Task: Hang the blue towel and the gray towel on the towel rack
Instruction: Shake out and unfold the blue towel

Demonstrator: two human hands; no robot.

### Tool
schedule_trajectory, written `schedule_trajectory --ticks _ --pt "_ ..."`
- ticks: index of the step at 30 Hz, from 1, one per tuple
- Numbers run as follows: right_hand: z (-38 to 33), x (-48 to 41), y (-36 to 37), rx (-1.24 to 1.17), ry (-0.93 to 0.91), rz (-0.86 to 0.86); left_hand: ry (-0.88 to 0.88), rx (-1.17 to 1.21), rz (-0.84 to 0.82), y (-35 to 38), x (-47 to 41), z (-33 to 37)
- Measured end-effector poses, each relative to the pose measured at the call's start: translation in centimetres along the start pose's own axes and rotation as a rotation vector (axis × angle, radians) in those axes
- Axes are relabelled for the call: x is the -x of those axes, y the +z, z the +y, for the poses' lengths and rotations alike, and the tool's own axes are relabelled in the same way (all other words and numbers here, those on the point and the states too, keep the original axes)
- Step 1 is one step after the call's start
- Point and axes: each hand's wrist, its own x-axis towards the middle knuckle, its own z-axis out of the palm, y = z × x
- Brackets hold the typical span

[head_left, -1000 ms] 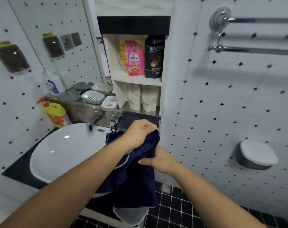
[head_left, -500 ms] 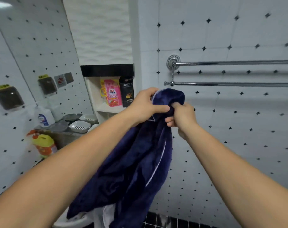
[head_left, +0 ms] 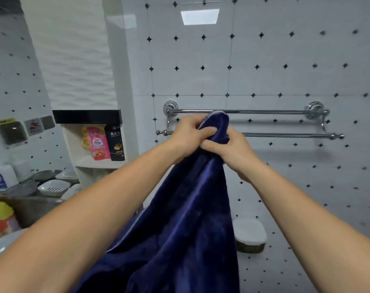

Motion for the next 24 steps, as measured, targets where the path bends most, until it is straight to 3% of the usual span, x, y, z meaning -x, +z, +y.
schedule_trajectory --ticks 4,8,12,15,19,24 --pt "1.3 0.2 -1.8 0.042 0.042 0.073 -0.074 0.209 0.032 1.6 1.9 -2.1" --pt "2.3 -0.2 -2.7 -0.043 0.055 0.069 -0.243 -0.003 -0.069 2.2 4.5 -8.6" --pt "3.5 -0.6 -4.0 -0.039 0.069 0.117 -0.440 -0.301 -0.069 0.4 6.5 -15.8" --pt "3.9 -0.6 -5.6 -0.032 0.070 0.163 -0.540 -0.329 0.014 -1.9 6.9 -18.6" --pt "4.8 -0.5 -7.2 0.041 0.071 0.147 -0.369 -0.322 0.218 -5.3 3.3 -14.7" --pt "3.6 -1.4 -2.0 0.251 0.039 -0.143 0.014 -0.428 -0.032 -3.9 -1.9 -5.6"
